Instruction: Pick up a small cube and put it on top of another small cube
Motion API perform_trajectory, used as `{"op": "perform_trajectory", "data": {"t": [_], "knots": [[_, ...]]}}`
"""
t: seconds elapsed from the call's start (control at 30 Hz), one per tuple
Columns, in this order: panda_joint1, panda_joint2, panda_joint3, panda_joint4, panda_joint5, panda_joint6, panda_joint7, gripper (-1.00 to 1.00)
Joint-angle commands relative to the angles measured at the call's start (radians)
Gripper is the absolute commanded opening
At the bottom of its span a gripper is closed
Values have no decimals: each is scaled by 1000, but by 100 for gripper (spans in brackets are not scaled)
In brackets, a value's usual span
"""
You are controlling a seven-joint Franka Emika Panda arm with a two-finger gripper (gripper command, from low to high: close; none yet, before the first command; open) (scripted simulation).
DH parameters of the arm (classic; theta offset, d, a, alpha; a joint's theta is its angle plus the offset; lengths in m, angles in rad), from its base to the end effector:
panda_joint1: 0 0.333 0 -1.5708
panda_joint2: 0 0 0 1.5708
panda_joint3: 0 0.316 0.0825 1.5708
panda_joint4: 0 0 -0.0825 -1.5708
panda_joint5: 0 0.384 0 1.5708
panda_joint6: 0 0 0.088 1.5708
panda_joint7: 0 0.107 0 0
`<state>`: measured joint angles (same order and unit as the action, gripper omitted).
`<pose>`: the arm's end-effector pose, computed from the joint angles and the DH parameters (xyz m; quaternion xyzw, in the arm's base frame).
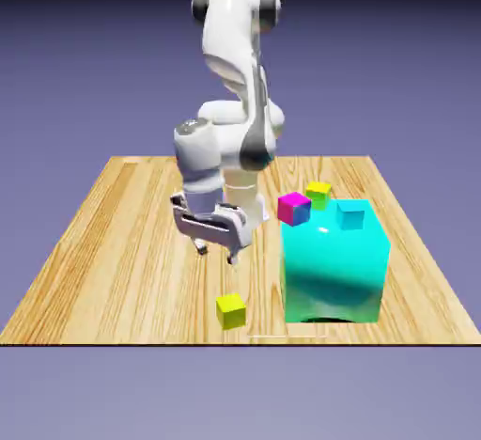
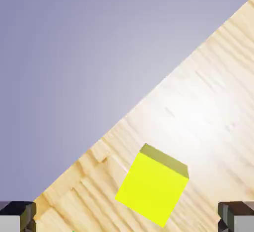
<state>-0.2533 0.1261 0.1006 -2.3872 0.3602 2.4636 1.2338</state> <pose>0.4908 -0.0755 0.2630 -0.6649 0.7376 0.0807 0.0858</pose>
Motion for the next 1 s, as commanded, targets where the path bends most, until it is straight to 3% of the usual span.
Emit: {"op": "perform_trajectory", "data": {"t": [0.0, 0.2, 0.37, 0.4, 0.6, 0.97], "knots": [[-13, 36, 5, 22, 19, -30, 26, 0], [-93, 247, 36, 150, 128, -204, 175, 0], [-73, 383, 67, 139, 180, -53, 131, 0], [-73, 383, 67, 139, 180, -53, 131, -100], [-118, 256, 62, 150, 90, -233, 177, -100], [7, -2, 210, 225, -294, -640, -301, -100]]}}
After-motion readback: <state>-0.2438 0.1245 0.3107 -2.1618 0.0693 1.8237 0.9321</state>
